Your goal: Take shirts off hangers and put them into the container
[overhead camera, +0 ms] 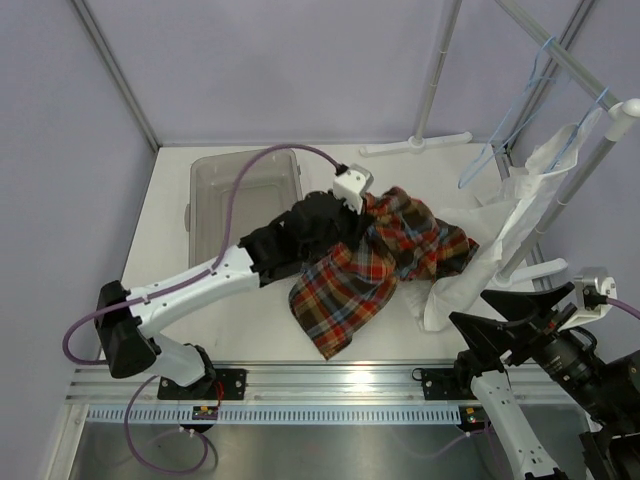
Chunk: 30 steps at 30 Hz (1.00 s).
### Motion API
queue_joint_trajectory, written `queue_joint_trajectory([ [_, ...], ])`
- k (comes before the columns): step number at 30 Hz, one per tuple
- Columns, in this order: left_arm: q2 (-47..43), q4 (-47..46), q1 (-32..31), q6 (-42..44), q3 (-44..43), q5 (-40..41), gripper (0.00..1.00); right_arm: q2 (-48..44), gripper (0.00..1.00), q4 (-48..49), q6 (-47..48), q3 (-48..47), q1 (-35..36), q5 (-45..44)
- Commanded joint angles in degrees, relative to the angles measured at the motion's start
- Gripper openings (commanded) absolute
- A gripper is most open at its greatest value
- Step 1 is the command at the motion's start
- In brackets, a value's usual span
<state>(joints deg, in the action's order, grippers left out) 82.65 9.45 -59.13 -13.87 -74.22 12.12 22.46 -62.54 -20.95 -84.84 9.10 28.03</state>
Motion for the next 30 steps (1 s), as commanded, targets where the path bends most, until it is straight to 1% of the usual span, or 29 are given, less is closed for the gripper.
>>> queue_joint_trajectory([
  [1, -3.0, -1.9, 3.6, 8.0, -8.5, 2.6, 0.0, -0.1, 0.99, 0.1, -0.8, -1.9, 0.4, -1.0],
  [2, -2.9, -1.5, 4.0, 9.2, -12.8, 2.5, 0.0, -0.1, 1.0, 0.2, -0.8, -1.9, 0.4, -1.0],
  [4, -2.8, -0.9, 5.3, 13.1, -17.1, 2.1, 0.0, -0.2, 1.0, 0.6, -0.9, -1.2, 0.3, -1.0],
  [5, -2.8, -0.9, 5.7, 14.3, -21.1, 2.3, 0.0, -0.2, 1.0, 1.1, -1.0, -0.9, 0.3, -1.0],
  [8, -2.9, -1.4, 7.7, 19.7, -27.9, 2.7, 0.0, -0.4, 1.0, 2.2, -0.9, 0.5, 0.3, -1.0],
  [13, -5.0, -7.7, 11.7, 25.8, -31.3, 1.3, 0.0, -0.3, 0.99, 4.2, -1.5, 2.1, 0.3, 0.3],
  [15, -5.7, -9.1, 14.4, 26.8, -32.5, 0.2, 0.0, -0.1, 1.0, 4.9, -1.5, 2.4, 0.3, 0.4],
  [17, -6.1, -12.2, 18.1, 26.1, -33.0, -1.4, 0.0, 0.1, 0.99, 5.4, -1.5, 2.7, 0.4, 0.8],
  [19, -6.4, -13.1, 21.2, 24.8, -34.2, -4.3, 0.0, 0.2, 0.99, 6.2, -1.5, 4.0, 0.3, 1.4],
  [21, -5.6, -13.4, 22.8, 24.6, -36.0, -4.8, 0.0, 0.2, 1.0, 6.4, -1.1, 5.3, 0.3, 1.4],
  [26, -2.4, -11.9, 27.5, 24.2, -47.5, -6.3, 0.0, 0.7, 0.99, 7.4, -0.9, 5.8, 0.3, 1.6],
  [27, -1.6, -11.4, 28.1, 25.0, -49.7, -6.7, 0.0, 0.8, 1.0, 7.9, -1.1, 5.9, 0.3, 2.1],
  [28, -0.1, -10.2, 28.9, 25.7, -54.3, -6.6, 0.0, 0.9, 1.0, 8.7, -1.4, 5.9, 0.3, 2.5],
  [30, 1.2, -9.9, 30.0, 27.0, -57.7, -5.8, 0.0, 1.0, 1.0, 9.8, -2.3, 6.7, 0.3, 3.8],
])
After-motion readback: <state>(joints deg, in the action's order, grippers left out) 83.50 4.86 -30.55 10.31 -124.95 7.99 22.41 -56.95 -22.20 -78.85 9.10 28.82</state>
